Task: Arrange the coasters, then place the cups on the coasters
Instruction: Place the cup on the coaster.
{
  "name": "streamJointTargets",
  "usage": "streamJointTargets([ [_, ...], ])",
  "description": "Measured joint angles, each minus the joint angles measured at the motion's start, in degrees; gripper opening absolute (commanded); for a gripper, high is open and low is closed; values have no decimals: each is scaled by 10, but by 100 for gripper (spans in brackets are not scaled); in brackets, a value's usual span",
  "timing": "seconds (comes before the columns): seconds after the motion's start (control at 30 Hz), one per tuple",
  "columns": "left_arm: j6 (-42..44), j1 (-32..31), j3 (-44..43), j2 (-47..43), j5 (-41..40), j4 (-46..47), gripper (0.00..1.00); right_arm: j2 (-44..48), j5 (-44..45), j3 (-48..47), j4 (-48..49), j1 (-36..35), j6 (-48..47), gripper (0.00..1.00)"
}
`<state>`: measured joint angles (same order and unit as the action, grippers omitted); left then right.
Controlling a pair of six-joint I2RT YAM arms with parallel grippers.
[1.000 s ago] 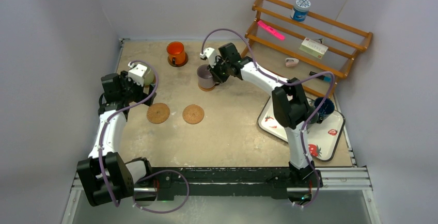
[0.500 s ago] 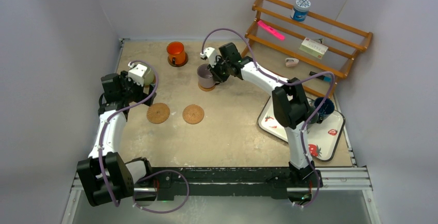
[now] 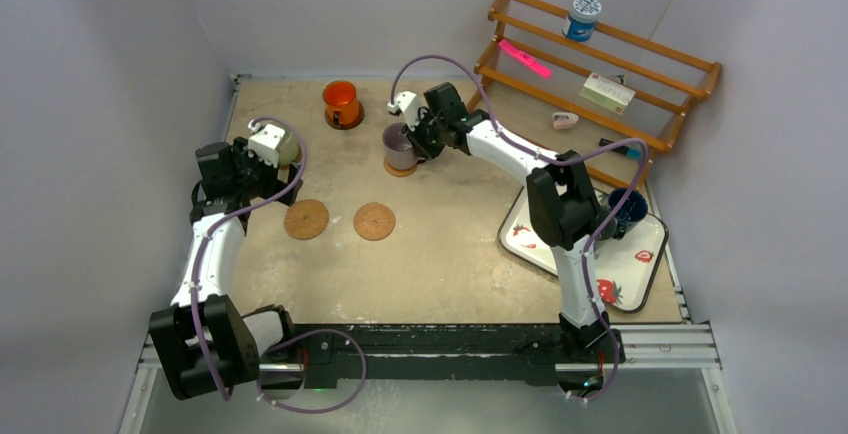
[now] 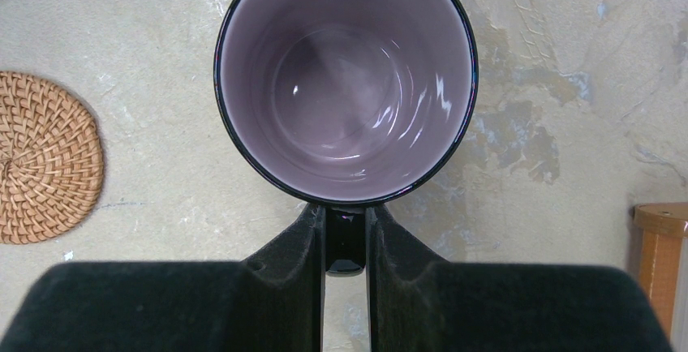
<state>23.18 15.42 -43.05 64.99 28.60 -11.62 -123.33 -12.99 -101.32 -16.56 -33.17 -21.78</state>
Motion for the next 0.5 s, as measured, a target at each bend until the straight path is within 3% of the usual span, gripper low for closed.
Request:
streamJointTargets([
  [0.5, 0, 0, 5, 0, 0, 0, 100, 0, 0, 6, 6, -2, -4, 0],
])
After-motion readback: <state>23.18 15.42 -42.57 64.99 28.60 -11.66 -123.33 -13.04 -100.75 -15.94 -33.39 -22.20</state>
